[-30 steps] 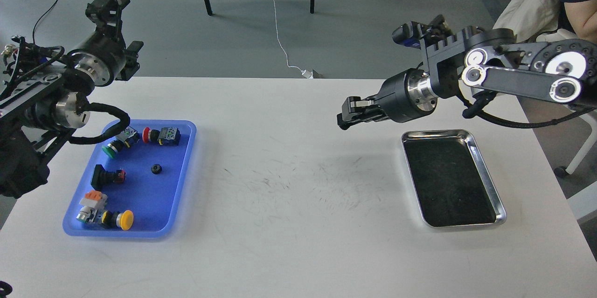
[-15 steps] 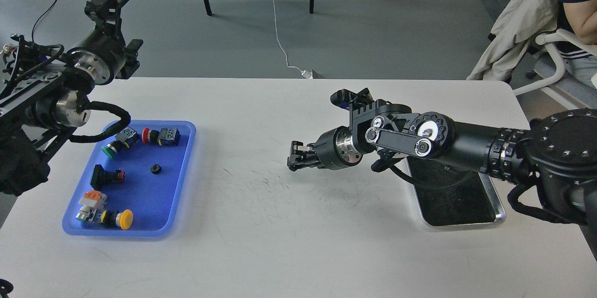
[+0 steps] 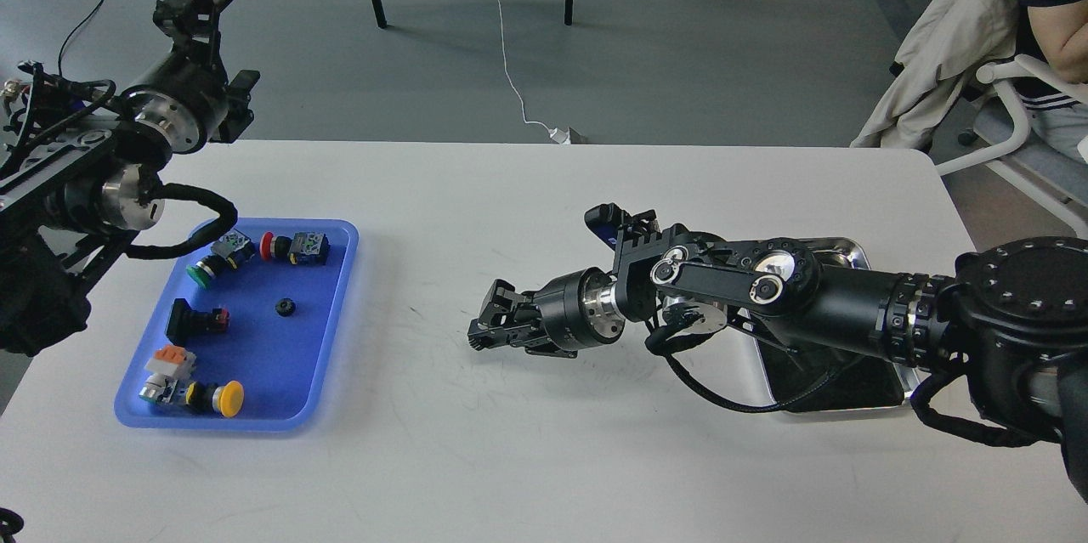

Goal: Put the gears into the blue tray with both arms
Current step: 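Carry the second gear with the right gripper to mid-table and release, then lift the right gripper back toward the metal tray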

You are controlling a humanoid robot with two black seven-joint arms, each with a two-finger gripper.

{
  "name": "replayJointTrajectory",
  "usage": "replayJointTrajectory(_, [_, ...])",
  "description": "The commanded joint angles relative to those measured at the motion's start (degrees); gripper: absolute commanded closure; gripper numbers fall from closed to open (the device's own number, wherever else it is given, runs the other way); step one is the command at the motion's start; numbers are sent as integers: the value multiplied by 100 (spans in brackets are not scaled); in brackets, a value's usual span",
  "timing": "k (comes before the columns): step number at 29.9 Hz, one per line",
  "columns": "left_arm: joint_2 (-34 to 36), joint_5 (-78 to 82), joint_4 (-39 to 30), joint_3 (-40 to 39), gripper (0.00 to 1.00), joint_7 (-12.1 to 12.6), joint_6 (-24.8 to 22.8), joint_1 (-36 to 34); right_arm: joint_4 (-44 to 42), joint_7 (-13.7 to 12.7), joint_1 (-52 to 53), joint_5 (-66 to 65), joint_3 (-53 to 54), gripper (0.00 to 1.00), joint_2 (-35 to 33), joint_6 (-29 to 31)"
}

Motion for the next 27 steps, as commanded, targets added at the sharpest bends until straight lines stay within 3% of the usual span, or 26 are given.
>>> replayJointTrajectory(1, [-1, -1, 0, -7, 2, -9, 0, -3, 11, -34, -71, -36, -7, 89, -1, -10])
replayJointTrajectory(4, [34, -1, 0, -7, 2, -9, 0, -3, 11, -139, -159, -62, -16, 81, -1, -19])
replayJointTrajectory(6, [69, -1, 0, -7, 2, -9, 0, 5, 2, -253, -186, -45, -16, 71, -1, -36])
replayJointTrajectory(9, [78, -1, 0, 2, 2, -9, 0, 5, 2, -280, -203, 17, -16, 40, -1, -194])
replayJointTrajectory(14, [78, -1, 0, 11, 2, -1, 0, 5, -24, -280, -204, 52, -16, 6, -1, -238])
replayJointTrajectory(19, [78, 7, 0, 28, 2, 8, 0, 5, -147, -280, -125, 52, 282, 4, -1, -221])
replayJointTrajectory(27, [262, 401, -123, 55, 2, 8, -44, 23, -156, -289, -28, 61, 1748, 4, -1, -159])
